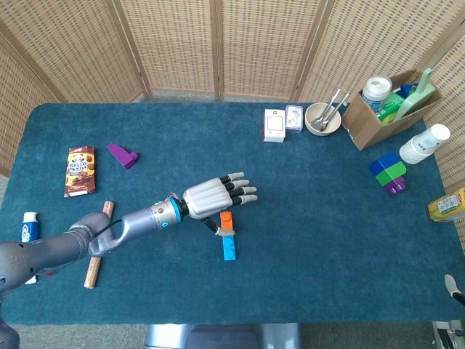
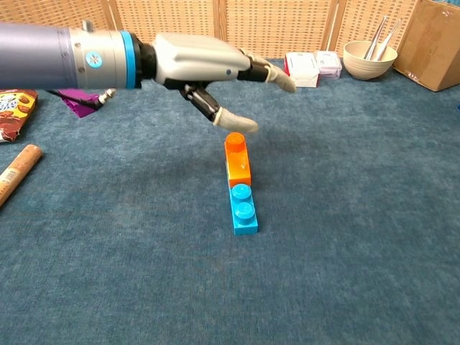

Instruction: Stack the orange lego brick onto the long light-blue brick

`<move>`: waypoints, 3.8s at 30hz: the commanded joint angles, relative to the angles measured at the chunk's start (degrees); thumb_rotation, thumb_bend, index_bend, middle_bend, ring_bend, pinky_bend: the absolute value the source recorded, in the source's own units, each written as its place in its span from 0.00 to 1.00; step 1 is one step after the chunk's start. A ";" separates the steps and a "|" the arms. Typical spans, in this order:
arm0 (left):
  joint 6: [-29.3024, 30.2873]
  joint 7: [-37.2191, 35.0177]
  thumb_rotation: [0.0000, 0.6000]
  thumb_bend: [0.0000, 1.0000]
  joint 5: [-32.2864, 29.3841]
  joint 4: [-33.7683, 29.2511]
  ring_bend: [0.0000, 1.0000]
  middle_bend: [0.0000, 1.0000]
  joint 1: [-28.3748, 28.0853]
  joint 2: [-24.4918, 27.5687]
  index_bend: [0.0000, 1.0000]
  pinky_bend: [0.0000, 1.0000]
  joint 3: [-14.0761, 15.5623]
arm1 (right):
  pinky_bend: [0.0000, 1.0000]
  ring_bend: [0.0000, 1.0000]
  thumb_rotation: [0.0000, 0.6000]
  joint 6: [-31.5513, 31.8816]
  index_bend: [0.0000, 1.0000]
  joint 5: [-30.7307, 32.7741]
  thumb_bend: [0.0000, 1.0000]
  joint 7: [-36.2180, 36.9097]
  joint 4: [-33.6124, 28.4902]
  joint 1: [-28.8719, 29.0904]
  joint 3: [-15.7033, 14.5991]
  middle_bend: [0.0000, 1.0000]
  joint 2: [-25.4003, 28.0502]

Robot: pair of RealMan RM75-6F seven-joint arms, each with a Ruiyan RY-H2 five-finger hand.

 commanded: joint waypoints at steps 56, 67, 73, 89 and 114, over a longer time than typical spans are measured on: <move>2.55 4.71 0.02 0.29 1.00 16.14 0.00 0.00 8.24 -17.58 0.03 0.00 -2.08 | 0.00 0.00 1.00 0.21 0.07 0.46 0.22 2.36 1.33 -1.19 0.02 0.14 0.62; 2.19 4.79 0.02 0.29 1.28 16.79 0.00 0.00 8.43 -18.00 0.03 0.00 -1.88 | 0.00 0.00 1.00 0.04 0.07 0.66 0.22 2.41 1.46 -1.20 0.07 0.14 0.55; 1.78 5.01 0.02 0.29 1.64 17.02 0.00 0.00 8.54 -18.21 0.03 0.00 -1.39 | 0.00 0.00 1.00 -0.04 0.07 0.77 0.22 2.51 1.56 -1.25 0.06 0.14 0.52; 3.82 4.90 0.03 0.29 1.13 16.82 0.00 0.00 8.50 -17.58 0.03 0.00 -3.36 | 0.00 0.00 1.00 -0.13 0.07 0.76 0.22 2.45 1.43 -1.23 0.15 0.14 0.66; 20.22 25.02 0.02 0.28 -10.76 -27.49 0.00 0.00 29.50 18.47 0.04 0.00 -3.77 | 0.00 0.00 1.00 -9.77 0.08 -0.08 0.22 0.21 3.65 7.04 2.07 0.14 2.36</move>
